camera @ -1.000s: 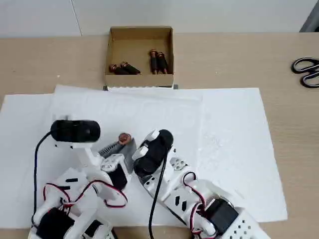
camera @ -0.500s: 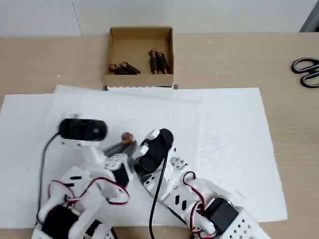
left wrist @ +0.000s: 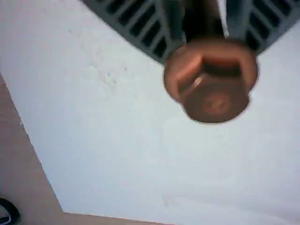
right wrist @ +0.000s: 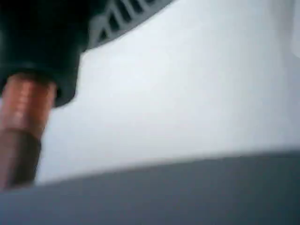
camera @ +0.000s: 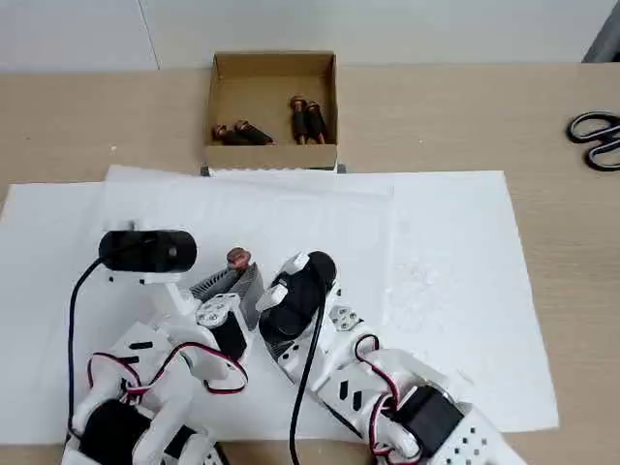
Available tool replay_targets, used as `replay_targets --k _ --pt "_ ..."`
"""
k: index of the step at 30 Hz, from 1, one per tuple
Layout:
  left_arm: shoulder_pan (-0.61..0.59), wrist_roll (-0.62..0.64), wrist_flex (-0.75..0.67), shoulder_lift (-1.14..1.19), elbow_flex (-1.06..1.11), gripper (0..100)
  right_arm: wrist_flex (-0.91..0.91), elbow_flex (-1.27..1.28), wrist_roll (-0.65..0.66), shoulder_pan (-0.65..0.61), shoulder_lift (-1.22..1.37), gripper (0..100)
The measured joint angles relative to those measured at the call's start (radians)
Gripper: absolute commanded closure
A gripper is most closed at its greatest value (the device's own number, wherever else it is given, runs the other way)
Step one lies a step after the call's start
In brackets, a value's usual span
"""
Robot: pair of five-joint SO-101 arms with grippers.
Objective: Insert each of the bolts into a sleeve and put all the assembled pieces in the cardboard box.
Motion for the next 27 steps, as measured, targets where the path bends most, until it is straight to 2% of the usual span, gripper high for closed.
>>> replay_targets --k 5,9,18,20,25,27 --pt "0.055 -0.018 0.031 0.000 0.000 100 0.000 0.000 0.000 0.000 0.000 99.5" --pt "0.058 -0.060 0.029 0.000 0.000 100 -0.012 0.000 0.012 0.000 0.000 99.5" --pt "0.058 -0.061 0.028 -0.002 -0.003 99 -0.038 0.002 0.068 0.017 0.002 99.5" --pt "0.058 -0.061 0.028 -0.002 -0.003 94 -0.038 0.002 0.068 0.017 0.002 99.5" --pt "0.051 -0.075 0.037 0.008 0.003 76 -0.044 -0.014 0.071 0.028 0.000 99.5" --pt "0.052 -0.072 0.038 0.000 0.002 74 -0.046 -0.021 0.071 0.034 -0.002 99.5"
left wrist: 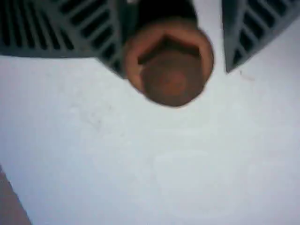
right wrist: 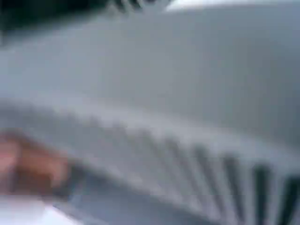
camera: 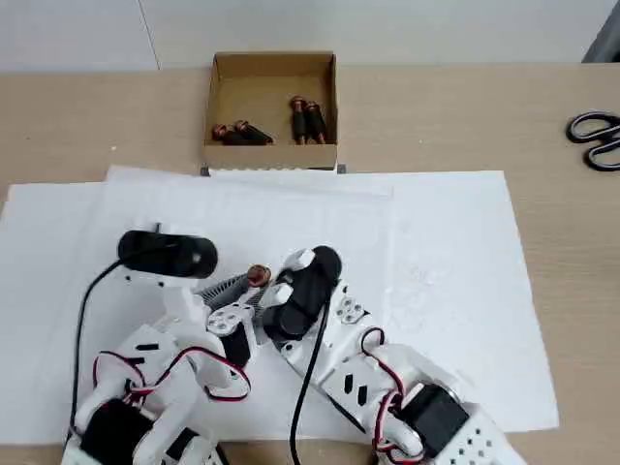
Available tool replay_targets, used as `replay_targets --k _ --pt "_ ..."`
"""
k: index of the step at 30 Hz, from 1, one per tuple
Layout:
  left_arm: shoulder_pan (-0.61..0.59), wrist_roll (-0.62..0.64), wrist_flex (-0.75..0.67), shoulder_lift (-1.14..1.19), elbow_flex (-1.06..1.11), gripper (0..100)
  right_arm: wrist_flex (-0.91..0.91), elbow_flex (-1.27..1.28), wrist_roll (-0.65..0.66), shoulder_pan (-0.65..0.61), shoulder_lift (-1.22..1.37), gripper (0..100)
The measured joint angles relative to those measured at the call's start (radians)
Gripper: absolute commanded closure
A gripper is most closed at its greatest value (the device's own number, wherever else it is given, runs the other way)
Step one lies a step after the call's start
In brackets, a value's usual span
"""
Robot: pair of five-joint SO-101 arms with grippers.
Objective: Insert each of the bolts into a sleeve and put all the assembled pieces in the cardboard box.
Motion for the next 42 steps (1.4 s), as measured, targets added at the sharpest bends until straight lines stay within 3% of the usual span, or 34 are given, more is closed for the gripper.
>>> replay_targets --k 16,18,21,22,30,35,42 --pt "-0.066 -0.003 0.000 0.000 -0.069 75 0.000 -0.005 0.000 0.005 0.002 99.5" --pt "-0.072 -0.020 0.000 0.000 -0.077 79 0.000 -0.005 0.000 0.005 0.002 99.5" --pt "-0.100 -0.041 0.000 0.000 -0.078 96 0.000 -0.005 0.000 0.005 0.002 99.5" --pt "-0.117 -0.052 0.000 0.000 -0.078 100 0.000 -0.005 0.000 0.005 0.002 99.5" --pt "-0.356 -0.184 0.000 0.000 -0.075 99 0.000 -0.005 0.000 0.005 0.002 99.5" --pt "-0.520 -0.298 -0.061 -0.072 0.054 99 0.000 -0.005 0.000 0.057 0.002 99.5" --pt "-0.555 -0.443 -0.167 -0.250 0.324 99 -0.005 -0.005 0.000 0.144 0.002 99.5"
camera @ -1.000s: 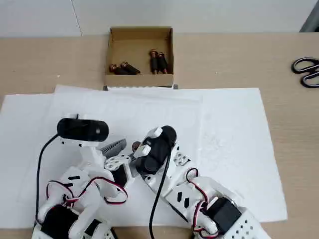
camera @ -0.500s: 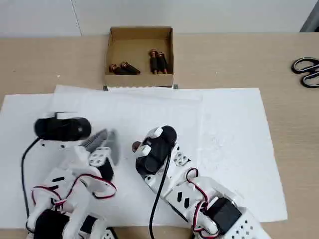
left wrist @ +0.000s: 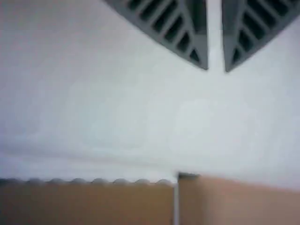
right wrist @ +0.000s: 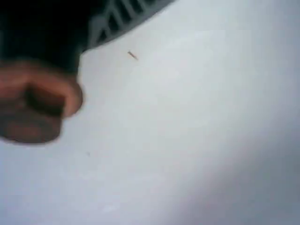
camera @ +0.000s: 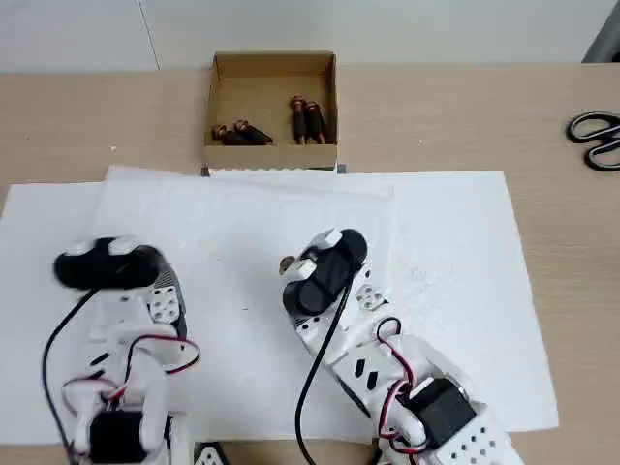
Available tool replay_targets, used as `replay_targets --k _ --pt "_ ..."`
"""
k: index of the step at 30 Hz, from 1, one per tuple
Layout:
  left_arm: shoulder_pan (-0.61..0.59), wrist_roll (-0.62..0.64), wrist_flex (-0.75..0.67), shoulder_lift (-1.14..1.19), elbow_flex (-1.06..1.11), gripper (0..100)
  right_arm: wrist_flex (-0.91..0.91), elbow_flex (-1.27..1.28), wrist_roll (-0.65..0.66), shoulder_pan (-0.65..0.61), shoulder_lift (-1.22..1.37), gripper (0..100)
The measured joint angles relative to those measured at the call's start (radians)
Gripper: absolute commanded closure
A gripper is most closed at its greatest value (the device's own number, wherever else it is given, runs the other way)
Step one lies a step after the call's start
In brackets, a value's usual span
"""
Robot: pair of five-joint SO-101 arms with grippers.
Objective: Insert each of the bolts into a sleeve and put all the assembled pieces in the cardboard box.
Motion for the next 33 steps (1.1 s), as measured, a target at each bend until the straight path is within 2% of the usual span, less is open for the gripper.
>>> replay_targets --k 6,13,20,26,29,33 --pt "0.052 -0.017 -0.064 -0.020 0.143 99 -0.005 0.000 0.000 0.069 0.000 99.5" --pt "0.104 -0.018 -0.112 -0.020 0.275 99 -0.092 0.000 0.000 0.175 0.002 99.6" --pt "0.112 -0.017 -0.130 -0.020 0.278 99 -0.138 -0.025 0.000 0.244 0.006 99.6" --pt "0.112 -0.014 -0.130 -0.020 0.278 99 -0.302 -0.180 0.000 0.353 0.175 99.6" --pt "0.089 0.048 -0.130 -0.020 0.278 99 -0.385 -0.304 0.000 0.387 0.334 99.6" --pt "0.046 0.215 -0.130 -0.020 0.278 99 -0.419 -0.496 0.000 0.382 0.578 99.6"
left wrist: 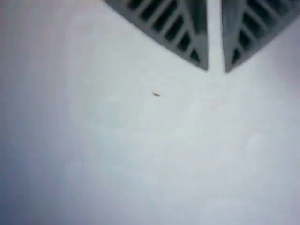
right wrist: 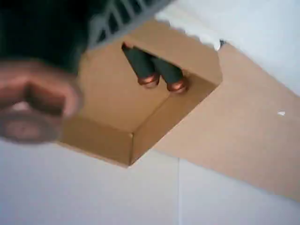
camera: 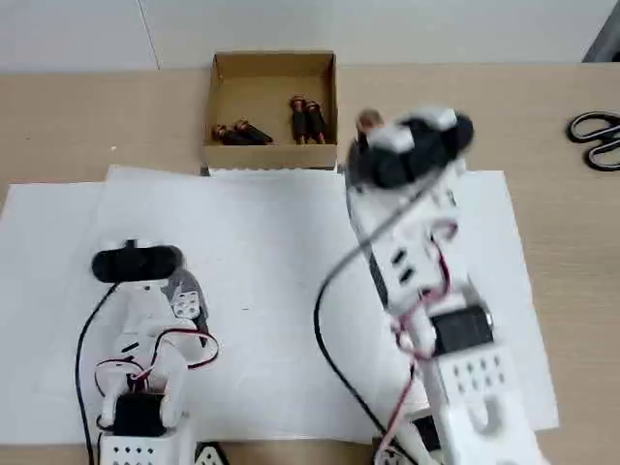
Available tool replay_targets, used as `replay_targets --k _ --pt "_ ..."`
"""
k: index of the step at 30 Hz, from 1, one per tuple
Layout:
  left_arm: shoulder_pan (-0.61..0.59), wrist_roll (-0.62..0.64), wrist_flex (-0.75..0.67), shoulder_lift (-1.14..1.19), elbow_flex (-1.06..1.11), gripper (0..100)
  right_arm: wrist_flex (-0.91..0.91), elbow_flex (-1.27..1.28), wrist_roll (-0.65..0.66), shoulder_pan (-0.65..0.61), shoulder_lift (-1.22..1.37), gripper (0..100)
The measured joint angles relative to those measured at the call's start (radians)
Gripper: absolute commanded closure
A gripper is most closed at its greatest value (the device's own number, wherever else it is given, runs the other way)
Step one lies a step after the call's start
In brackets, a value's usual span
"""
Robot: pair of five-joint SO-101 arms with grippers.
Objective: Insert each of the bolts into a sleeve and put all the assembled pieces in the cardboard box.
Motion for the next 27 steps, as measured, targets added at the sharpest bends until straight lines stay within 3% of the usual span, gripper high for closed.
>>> replay_targets --k 4,7,12,23,27 --pt "0.009 0.153 0.028 0.000 0.000 99 0.000 -0.212 0.000 0.005 0.221 99.6" --pt "0.011 0.138 0.028 0.000 0.000 99 0.000 -0.353 0.000 0.008 0.362 99.6" --pt "0.011 -0.012 0.028 0.000 0.000 99 0.000 -0.497 0.000 0.005 0.502 99.6" --pt "0.011 -0.493 0.028 0.000 0.000 99 0.014 -0.532 0.000 -0.018 0.516 99.6" --pt "0.011 -0.552 0.031 0.000 0.000 99 0.014 -0.532 0.000 -0.023 0.516 99.6"
